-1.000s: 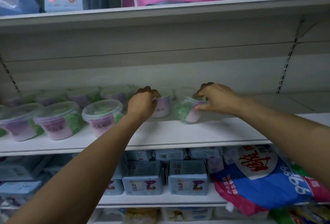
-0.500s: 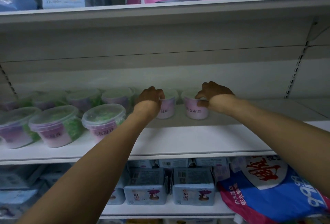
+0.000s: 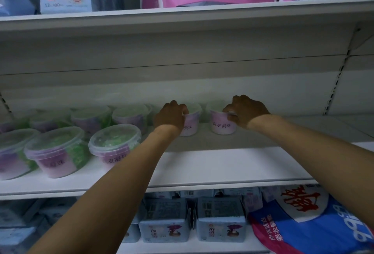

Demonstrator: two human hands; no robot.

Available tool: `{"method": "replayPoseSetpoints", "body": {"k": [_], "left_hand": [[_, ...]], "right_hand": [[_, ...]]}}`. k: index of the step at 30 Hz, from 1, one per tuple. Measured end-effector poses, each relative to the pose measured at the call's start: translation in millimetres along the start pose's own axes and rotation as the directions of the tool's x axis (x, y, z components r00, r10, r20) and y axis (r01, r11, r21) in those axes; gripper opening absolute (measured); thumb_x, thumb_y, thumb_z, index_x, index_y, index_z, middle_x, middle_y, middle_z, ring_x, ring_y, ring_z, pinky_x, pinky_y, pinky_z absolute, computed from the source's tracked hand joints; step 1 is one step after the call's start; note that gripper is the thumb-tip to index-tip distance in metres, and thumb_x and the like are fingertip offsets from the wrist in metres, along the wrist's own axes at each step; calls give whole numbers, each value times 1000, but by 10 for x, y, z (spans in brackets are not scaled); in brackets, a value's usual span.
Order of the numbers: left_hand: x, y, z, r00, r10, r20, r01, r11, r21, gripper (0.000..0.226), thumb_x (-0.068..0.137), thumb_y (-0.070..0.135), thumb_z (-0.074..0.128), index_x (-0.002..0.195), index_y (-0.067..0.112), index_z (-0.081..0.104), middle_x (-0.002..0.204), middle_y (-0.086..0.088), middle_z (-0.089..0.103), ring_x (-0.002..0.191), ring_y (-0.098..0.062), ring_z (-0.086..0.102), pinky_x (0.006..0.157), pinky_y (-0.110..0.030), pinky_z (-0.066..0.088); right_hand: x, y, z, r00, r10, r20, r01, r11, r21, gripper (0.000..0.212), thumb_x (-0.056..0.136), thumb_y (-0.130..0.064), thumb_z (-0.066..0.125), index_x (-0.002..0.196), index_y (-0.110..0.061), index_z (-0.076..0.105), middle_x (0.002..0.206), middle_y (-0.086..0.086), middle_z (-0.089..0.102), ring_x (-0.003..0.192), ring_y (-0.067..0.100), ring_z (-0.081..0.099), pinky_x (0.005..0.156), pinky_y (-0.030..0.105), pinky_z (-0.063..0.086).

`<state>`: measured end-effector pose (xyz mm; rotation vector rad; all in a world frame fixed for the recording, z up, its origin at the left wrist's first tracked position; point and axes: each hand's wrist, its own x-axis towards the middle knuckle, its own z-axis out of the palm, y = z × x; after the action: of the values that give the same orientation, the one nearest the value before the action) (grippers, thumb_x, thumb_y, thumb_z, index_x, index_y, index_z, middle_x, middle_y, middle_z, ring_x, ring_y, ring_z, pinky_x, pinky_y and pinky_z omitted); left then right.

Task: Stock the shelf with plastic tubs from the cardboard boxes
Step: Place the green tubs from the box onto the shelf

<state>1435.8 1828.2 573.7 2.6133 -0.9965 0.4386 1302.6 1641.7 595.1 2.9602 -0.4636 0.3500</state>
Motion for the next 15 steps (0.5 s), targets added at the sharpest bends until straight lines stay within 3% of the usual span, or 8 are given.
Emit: {"method": "replayPoseSetpoints", "body": {"k": [3,6,9,12,15], "left_hand": [[-88,3,-48,1000,6,31,-4,999,-51,37,92,25,56,129,24,52,128,-7,48,121,-25,46,94,-36,43],[-324,35,-184,998,20,-68,-29,990,-138,54,90,31,59,139,22,41,134,-8,46,123,-25,45,97,-38,44],[-698,103,-369,975,37,-220,-55,996,-77,60,89,40,57,143,26,32,134,-4,51,115,-25,55,83,-44,53],[-1148,123,-563,949,67,-310,-75,997,-14,58,91,45,53,142,28,30,129,0,56,99,-22,63,68,-38,53],[-1640,67,-741,939,72,-336,-75,997,2,56,91,44,54,141,26,35,127,0,58,99,-23,64,66,-38,53]], "right_hand": [[-62,-24,-13,999,39,22,-39,999,-14,45,94,-36,48,139,-32,43,134,6,43,125,26,39,95,38,38],[-246,-88,-49,993,60,-105,-46,990,136,51,93,-37,52,141,-31,37,134,5,45,121,26,44,97,37,38],[-516,-219,-153,960,28,-279,40,972,234,54,90,-39,55,140,-28,38,131,3,52,115,24,51,90,37,44],[-784,-355,-281,940,-23,-341,126,951,282,55,90,-41,54,140,-26,37,132,2,53,115,24,54,85,39,49],[-1047,-484,-341,919,-86,-384,204,938,279,49,90,-43,54,135,-26,42,130,-2,53,113,21,54,79,34,46]]}}
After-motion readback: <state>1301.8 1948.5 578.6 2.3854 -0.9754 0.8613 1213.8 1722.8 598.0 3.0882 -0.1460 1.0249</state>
